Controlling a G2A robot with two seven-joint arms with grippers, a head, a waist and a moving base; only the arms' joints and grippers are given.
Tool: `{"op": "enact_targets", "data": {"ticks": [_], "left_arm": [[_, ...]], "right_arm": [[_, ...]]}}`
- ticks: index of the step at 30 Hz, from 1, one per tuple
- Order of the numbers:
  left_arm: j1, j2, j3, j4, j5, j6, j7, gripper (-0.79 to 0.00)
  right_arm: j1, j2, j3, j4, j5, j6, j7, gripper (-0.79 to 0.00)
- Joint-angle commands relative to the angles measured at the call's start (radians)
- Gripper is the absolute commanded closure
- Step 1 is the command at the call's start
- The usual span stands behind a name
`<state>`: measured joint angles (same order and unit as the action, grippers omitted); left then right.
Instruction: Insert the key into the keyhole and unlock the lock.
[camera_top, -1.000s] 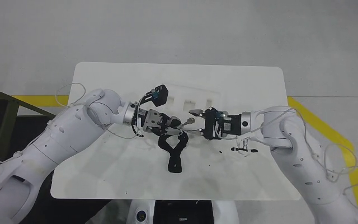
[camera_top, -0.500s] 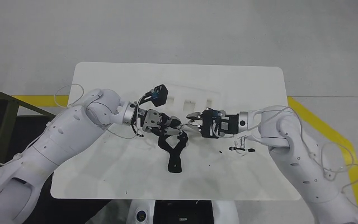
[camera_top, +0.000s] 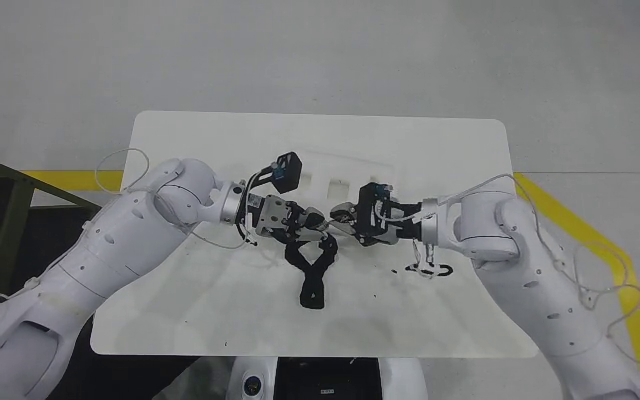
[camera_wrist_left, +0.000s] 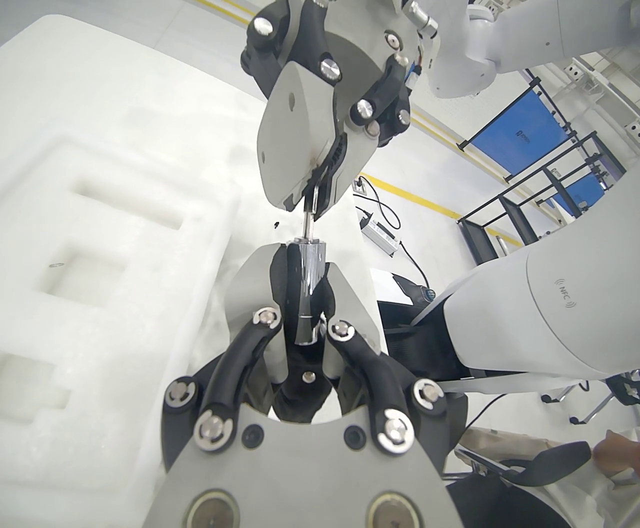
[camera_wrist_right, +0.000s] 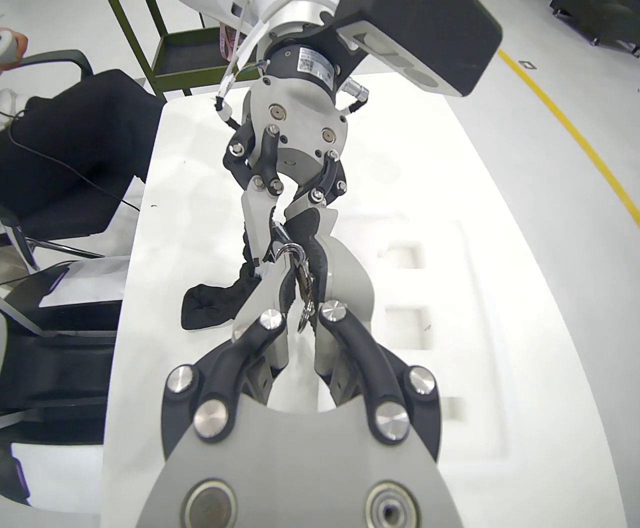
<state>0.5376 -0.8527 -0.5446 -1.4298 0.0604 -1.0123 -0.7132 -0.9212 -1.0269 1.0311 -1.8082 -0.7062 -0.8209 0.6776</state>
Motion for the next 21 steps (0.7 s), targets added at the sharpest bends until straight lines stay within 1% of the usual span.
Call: {"op": "enact_targets", "data": {"ticks": [1,7,10,16,21], "left_arm": [[0.001,0.000,-0.003,-0.003,0.018,0.000,0.009,0.000],[0.003,0.004,-0.011,-0.014,0.070,0.000,0.047,0.000],[0.003,0.007,-0.012,-0.020,0.090,0.000,0.067,0.000],[0.000,0.013,-0.008,-0.025,0.145,0.000,0.102,0.000],[-0.007,0.020,-0.001,-0.029,0.180,0.000,0.128,0.000]], "right_arm": [[0.006,0.001,-0.005,0.007,0.063,0.025,0.035,0.000],[0.017,0.004,-0.016,0.015,0.202,0.095,0.129,0.000],[0.015,0.005,-0.022,0.016,0.250,0.127,0.149,0.000],[0.005,0.008,-0.026,0.004,0.304,0.206,0.196,0.000],[0.007,0.008,-0.034,-0.008,0.335,0.235,0.217,0.000]]}}
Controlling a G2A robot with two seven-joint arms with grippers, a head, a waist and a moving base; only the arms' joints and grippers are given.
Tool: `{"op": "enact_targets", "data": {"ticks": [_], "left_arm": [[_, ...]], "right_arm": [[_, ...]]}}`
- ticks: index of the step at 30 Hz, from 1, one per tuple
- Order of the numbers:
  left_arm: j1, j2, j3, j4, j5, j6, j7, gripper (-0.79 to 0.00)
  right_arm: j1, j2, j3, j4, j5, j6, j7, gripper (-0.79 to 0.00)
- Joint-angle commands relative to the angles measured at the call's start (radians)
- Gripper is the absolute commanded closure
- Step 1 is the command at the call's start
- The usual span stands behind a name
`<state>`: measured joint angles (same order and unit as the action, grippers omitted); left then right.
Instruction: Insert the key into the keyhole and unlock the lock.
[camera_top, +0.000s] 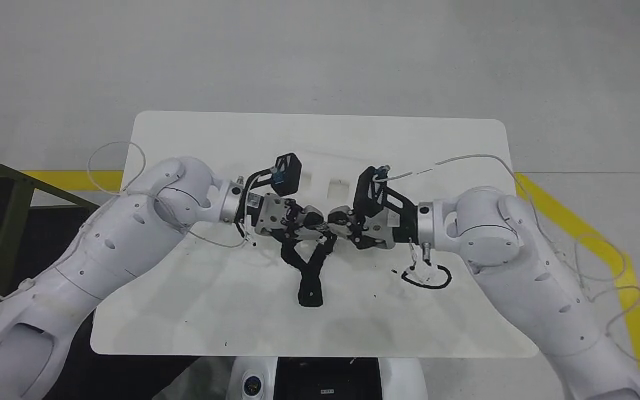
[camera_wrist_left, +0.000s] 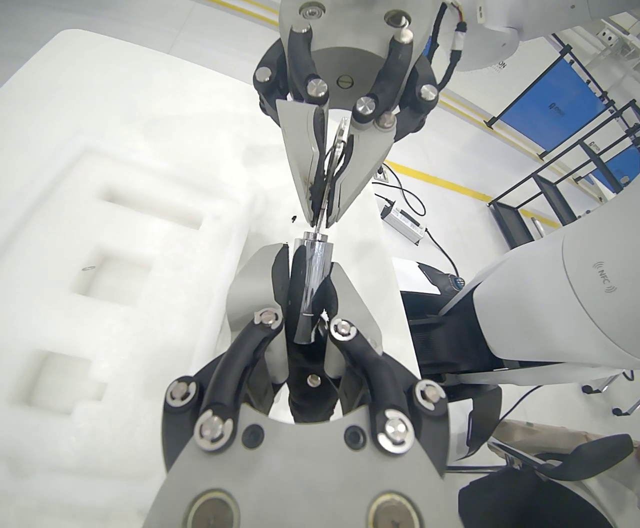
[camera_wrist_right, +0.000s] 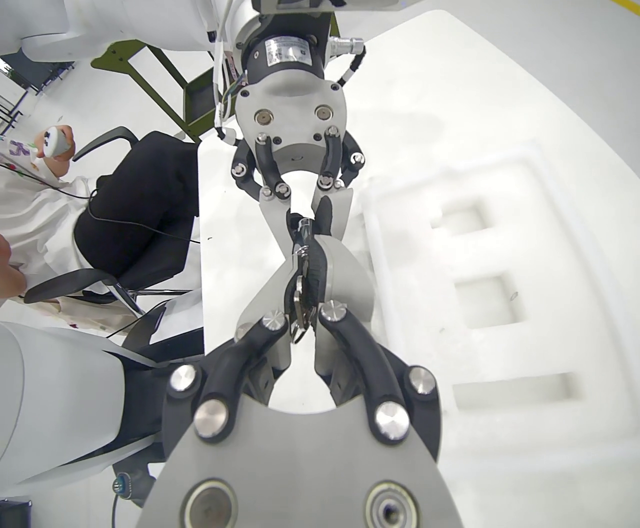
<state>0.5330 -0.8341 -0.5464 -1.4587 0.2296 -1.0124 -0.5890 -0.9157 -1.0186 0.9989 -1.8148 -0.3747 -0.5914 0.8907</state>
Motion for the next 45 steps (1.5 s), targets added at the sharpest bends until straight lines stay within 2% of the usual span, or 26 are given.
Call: {"op": "enact_targets", "data": {"ticks": [1,2,3,4,5,13,24,34,35,36,37,45], "left_arm": [[-0.003,0.003,0.003,-0.001,0.018,0.000,0.010,0.000],[-0.004,0.005,0.005,-0.003,0.022,0.000,0.017,0.000],[-0.005,0.006,0.007,-0.003,0.025,0.000,0.023,0.000],[-0.006,0.008,0.009,-0.004,0.028,0.000,0.028,0.000],[-0.007,0.010,0.011,-0.003,0.031,0.000,0.033,0.000],[-0.014,0.035,0.003,0.052,0.109,0.000,0.066,0.000],[0.015,0.065,-0.008,0.123,0.299,0.000,0.073,0.000],[0.068,0.062,-0.048,0.097,0.520,0.133,0.161,0.000],[0.073,0.063,-0.052,0.093,0.542,0.144,0.167,-0.157],[0.078,0.063,-0.055,0.088,0.558,0.150,0.172,-0.511],[0.085,0.064,-0.060,0.086,0.563,0.154,0.184,-0.776],[0.122,0.072,-0.115,0.062,0.568,0.146,0.252,-0.785]], "right_arm": [[0.003,-0.001,-0.005,-0.004,0.007,0.010,0.006,-0.055],[0.007,-0.001,-0.009,-0.009,0.009,0.006,0.007,-0.175],[0.010,-0.002,-0.012,-0.010,0.008,0.006,0.007,-0.329],[0.012,-0.003,-0.014,-0.010,0.008,0.008,0.006,-0.748],[0.015,-0.003,-0.016,-0.011,0.006,0.009,0.004,-0.785],[0.001,0.000,-0.001,-0.024,-0.034,-0.012,-0.036,-0.785],[-0.104,0.025,0.090,-0.056,-0.112,-0.037,-0.095,-0.785],[-0.147,0.037,0.129,-0.078,-0.123,-0.039,-0.100,-0.785],[-0.148,0.038,0.130,-0.079,-0.123,-0.038,-0.101,-0.785],[-0.149,0.038,0.130,-0.080,-0.123,-0.038,-0.101,-0.785],[-0.150,0.039,0.131,-0.080,-0.124,-0.038,-0.101,-0.785],[-0.162,0.046,0.156,-0.090,-0.121,-0.043,-0.106,-0.785]]}}
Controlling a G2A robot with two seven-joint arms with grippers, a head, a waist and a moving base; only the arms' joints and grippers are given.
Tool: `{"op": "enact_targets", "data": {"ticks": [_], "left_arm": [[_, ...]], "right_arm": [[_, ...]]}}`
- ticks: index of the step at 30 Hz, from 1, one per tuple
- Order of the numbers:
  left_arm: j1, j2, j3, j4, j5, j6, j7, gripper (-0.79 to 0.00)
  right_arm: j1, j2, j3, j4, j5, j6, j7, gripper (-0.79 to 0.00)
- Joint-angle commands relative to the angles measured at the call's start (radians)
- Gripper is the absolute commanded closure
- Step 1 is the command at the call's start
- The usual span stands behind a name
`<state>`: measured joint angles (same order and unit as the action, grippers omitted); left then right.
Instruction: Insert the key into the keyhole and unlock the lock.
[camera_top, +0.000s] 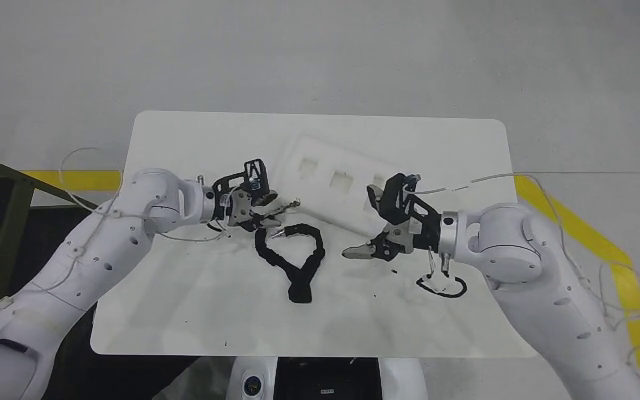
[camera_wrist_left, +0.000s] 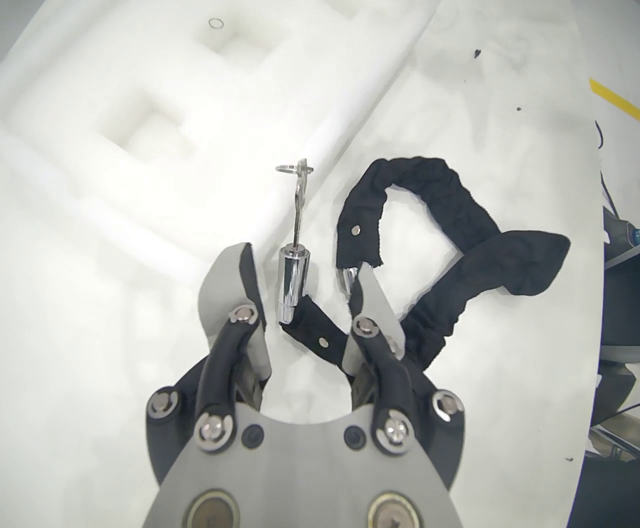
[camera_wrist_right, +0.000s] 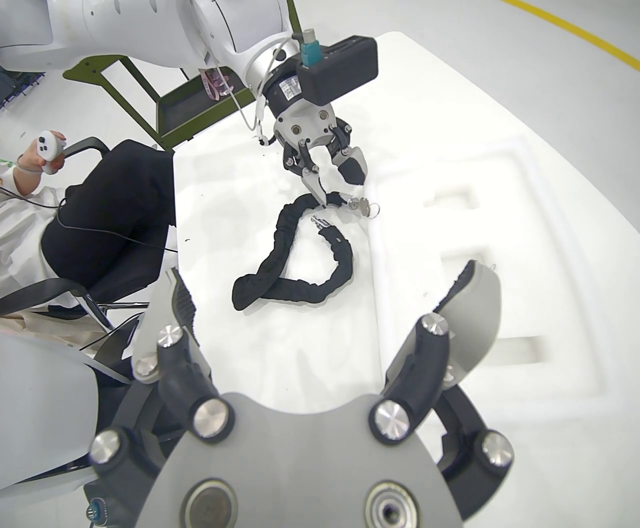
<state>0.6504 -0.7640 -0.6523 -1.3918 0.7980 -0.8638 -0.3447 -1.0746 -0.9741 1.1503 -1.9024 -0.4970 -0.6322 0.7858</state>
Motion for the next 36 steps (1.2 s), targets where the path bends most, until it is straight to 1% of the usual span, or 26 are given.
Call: {"op": "enact_targets", "data": {"ticks": [1,4,7,8,10,11,14,17,20,22,24,29,33,36], "left_arm": [[0.009,0.005,-0.020,-0.011,-0.005,-0.006,0.018,-0.785],[0.023,0.013,-0.056,-0.022,-0.022,-0.021,0.047,-0.785],[0.034,0.021,-0.100,-0.020,-0.058,-0.046,0.108,-0.785],[0.036,0.022,-0.115,-0.017,-0.063,-0.054,0.132,-0.785],[0.046,0.023,-0.148,-0.002,-0.095,-0.076,0.222,-0.785],[0.047,0.024,-0.164,0.010,-0.084,-0.079,0.253,-0.785],[0.059,0.024,-0.207,0.039,-0.040,-0.059,0.352,-0.785],[0.068,0.024,-0.240,0.065,-0.008,-0.042,0.424,-0.785],[0.065,0.021,-0.268,0.094,0.016,-0.031,0.479,-0.785],[0.056,0.017,-0.281,0.111,0.028,-0.043,0.515,-0.785],[0.037,0.012,-0.288,0.127,0.057,-0.082,0.544,-0.785],[-0.026,-0.005,-0.299,0.194,0.127,-0.099,0.591,-0.785],[-0.077,-0.023,-0.291,0.240,0.157,-0.110,0.614,-0.785],[-0.106,-0.038,-0.278,0.271,0.169,-0.119,0.623,-0.785]], "right_arm": [[-0.006,0.002,0.009,-0.004,0.002,-0.005,-0.004,-0.785],[-0.019,0.006,0.026,-0.003,-0.001,-0.021,-0.024,-0.785],[-0.036,0.009,0.048,0.002,-0.027,-0.049,-0.066,-0.785],[-0.044,0.010,0.058,0.005,-0.037,-0.057,-0.089,-0.785],[-0.063,0.013,0.082,0.009,-0.065,-0.075,-0.136,-0.785],[-0.076,0.014,0.096,0.012,-0.082,-0.082,-0.160,-0.785],[-0.117,0.021,0.147,0.004,-0.139,-0.095,-0.214,-0.785],[-0.162,0.029,0.214,-0.009,-0.199,-0.107,-0.266,-0.785],[-0.212,0.035,0.283,-0.016,-0.260,-0.094,-0.328,-0.785],[-0.238,0.038,0.316,-0.018,-0.302,-0.089,-0.348,-0.785],[-0.253,0.040,0.344,-0.022,-0.335,-0.087,-0.371,-0.785],[-0.257,0.043,0.400,-0.016,-0.414,-0.052,-0.424,-0.785],[-0.227,0.043,0.398,-0.014,-0.481,-0.020,-0.435,-0.785],[-0.190,0.039,0.376,0.000,-0.525,0.035,-0.444,-0.785]]}}
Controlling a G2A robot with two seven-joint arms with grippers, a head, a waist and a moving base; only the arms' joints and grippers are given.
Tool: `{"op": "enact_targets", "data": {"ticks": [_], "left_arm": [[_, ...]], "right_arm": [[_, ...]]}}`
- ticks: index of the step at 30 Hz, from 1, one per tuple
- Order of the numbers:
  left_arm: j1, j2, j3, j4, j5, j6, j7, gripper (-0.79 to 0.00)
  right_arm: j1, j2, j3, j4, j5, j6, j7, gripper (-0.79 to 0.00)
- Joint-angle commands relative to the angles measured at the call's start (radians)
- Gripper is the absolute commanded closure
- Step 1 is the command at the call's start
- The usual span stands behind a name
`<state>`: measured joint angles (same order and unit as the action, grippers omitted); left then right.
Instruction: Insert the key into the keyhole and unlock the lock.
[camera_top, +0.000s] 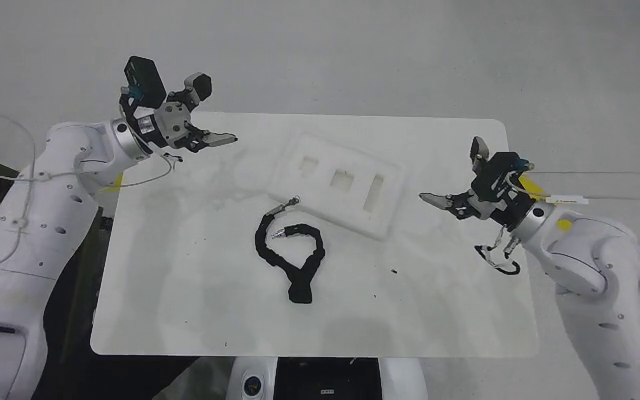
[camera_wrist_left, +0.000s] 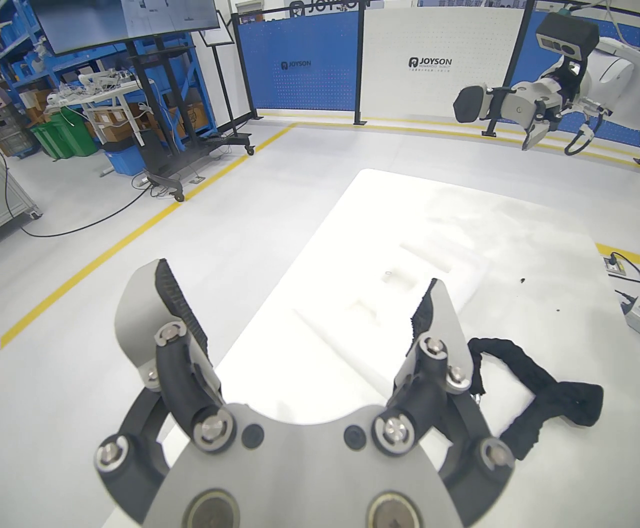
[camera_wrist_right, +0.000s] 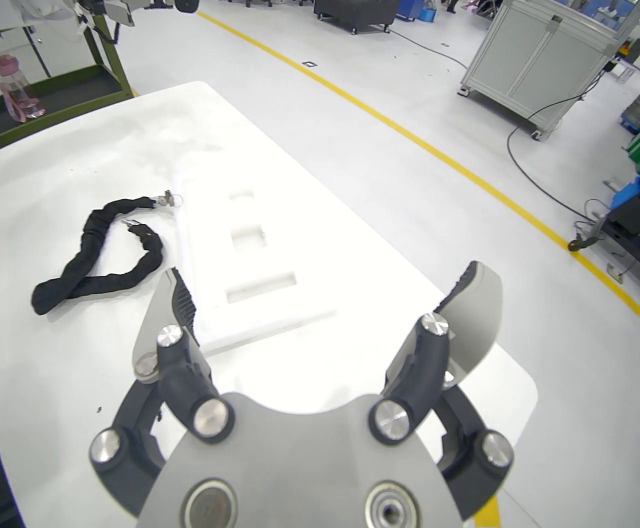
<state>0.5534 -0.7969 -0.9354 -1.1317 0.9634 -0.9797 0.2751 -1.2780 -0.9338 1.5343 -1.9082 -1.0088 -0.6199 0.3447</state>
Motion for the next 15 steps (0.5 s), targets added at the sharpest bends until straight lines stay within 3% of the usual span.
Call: {"op": "enact_targets", "data": {"ticks": [1,11,15], "left_arm": [[-0.016,-0.009,0.008,0.020,0.008,-0.003,0.007,-0.785],[-0.048,-0.046,0.038,0.094,0.049,-0.026,0.052,-0.785],[-0.049,-0.054,0.040,0.111,0.067,-0.033,0.064,-0.785]], "right_arm": [[0.026,-0.003,-0.016,0.012,-0.022,0.043,-0.004,-0.785],[0.159,-0.007,-0.049,0.067,-0.099,0.090,0.045,-0.785],[0.162,-0.007,-0.050,0.068,-0.103,0.091,0.048,-0.785]]}}
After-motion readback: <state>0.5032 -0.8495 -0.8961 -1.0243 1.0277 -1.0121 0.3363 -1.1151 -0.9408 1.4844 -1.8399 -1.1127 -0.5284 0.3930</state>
